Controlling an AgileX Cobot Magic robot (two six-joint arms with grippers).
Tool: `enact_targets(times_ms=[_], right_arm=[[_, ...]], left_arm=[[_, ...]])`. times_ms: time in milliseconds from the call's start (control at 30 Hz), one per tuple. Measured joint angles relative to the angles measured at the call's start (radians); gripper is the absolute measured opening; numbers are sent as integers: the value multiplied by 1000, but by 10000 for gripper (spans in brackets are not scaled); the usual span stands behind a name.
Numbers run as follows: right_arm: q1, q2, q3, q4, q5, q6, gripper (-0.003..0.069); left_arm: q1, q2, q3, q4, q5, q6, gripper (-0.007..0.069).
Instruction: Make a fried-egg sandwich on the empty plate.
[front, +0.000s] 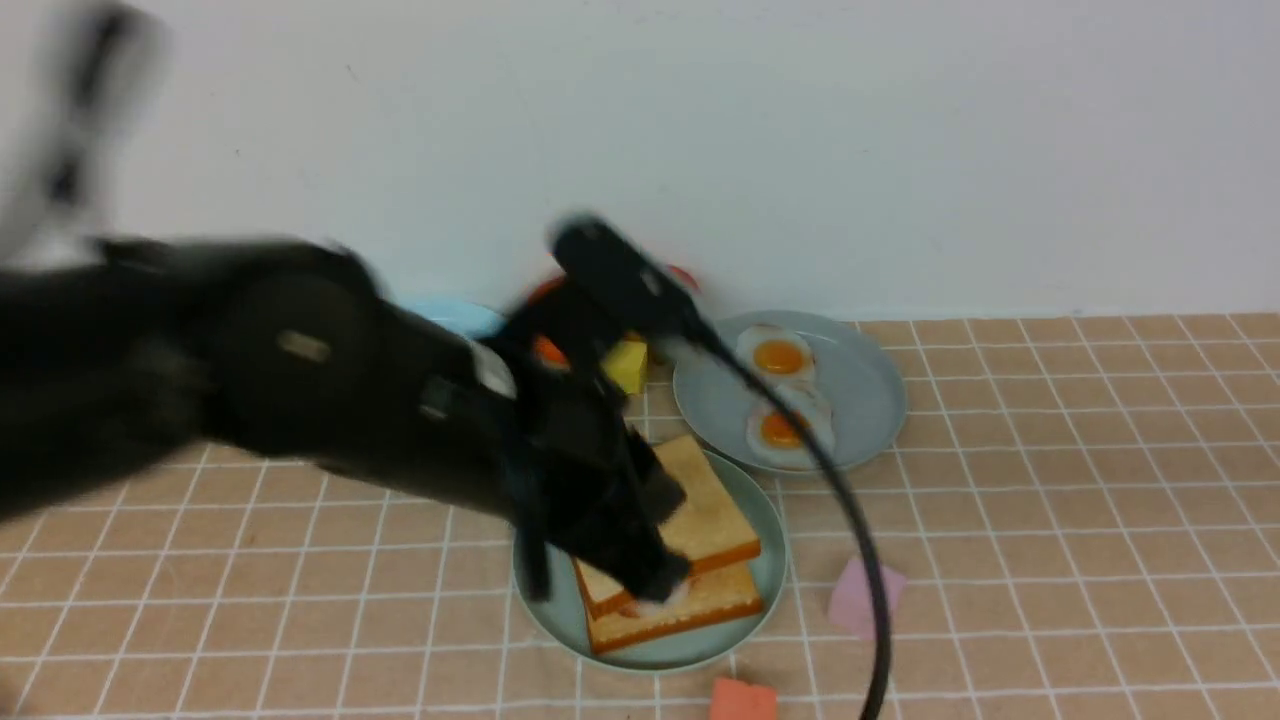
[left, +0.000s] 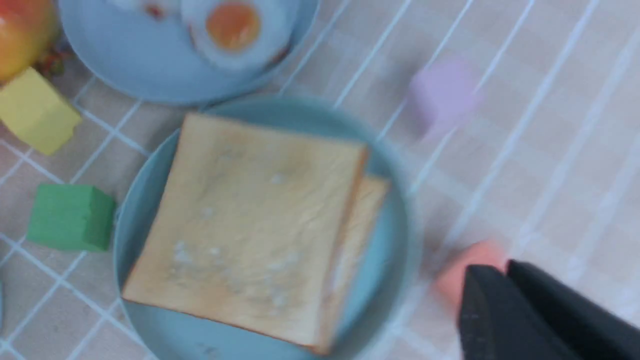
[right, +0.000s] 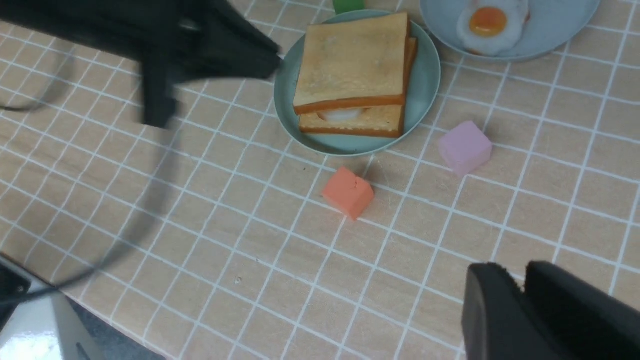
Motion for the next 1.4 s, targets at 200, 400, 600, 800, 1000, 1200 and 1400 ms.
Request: enact_targets(times_ms=[200, 400, 600, 800, 1000, 1200, 1400], right_arm=[[0, -38, 0, -51, 2, 0, 116], [0, -200, 27, -108, 8, 1, 78], [0, -419, 156, -132, -5, 89, -6], [0, -551, 293, -145, -132, 200, -8], [0, -569, 465, -155, -400, 232, -4], [0, -548, 680, -156, -668, 232, 0], [0, -548, 824, -156, -688, 232, 2]], left_arm=[[0, -424, 163, -56, -81, -60, -13], [0, -788, 472, -132, -262, -78, -13], [0, -1049, 750, -226, -456, -79, -13], [0, -1141, 844, -251, -504, -80, -13], [0, -1146, 883, -253, -507, -80, -13], [0, -1146, 889, -253, -503, -80, -13], [0, -1146, 889, -253, -503, -80, -13]])
